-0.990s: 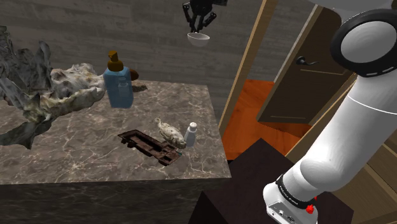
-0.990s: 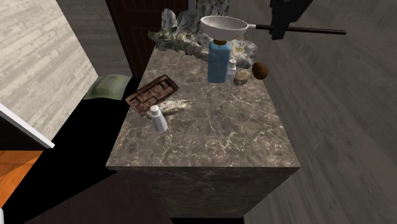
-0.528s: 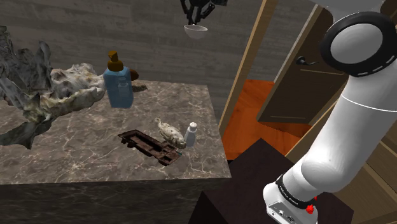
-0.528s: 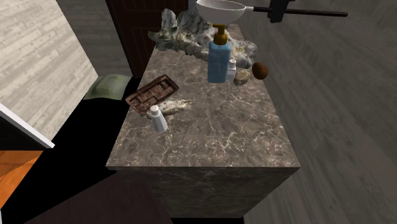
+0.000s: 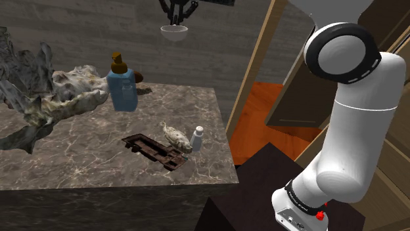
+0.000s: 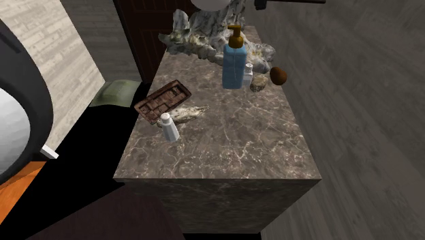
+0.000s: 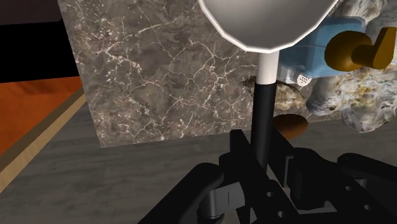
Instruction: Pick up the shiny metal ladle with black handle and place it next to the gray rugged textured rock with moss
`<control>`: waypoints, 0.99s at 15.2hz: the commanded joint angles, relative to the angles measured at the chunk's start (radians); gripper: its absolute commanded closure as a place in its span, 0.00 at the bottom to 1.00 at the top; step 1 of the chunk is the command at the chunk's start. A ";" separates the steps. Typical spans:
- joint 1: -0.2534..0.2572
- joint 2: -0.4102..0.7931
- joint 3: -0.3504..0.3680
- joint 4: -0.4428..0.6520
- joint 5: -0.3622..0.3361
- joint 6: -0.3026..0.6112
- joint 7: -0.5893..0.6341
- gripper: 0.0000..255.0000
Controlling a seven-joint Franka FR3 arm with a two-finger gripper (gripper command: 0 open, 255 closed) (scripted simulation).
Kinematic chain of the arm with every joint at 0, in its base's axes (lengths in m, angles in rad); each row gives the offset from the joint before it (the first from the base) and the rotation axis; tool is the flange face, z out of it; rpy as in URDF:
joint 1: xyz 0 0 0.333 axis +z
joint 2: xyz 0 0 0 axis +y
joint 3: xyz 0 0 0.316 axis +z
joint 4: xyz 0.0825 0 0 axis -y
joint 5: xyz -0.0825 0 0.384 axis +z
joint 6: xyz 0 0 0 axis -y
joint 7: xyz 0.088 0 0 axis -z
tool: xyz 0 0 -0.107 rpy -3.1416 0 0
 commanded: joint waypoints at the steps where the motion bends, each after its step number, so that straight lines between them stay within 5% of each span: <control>1: 0.006 -0.005 0.003 -0.037 -0.001 0.031 0.016 1.00; 15: -0.046 -0.130 0.003 -0.422 0.040 0.294 0.017 1.00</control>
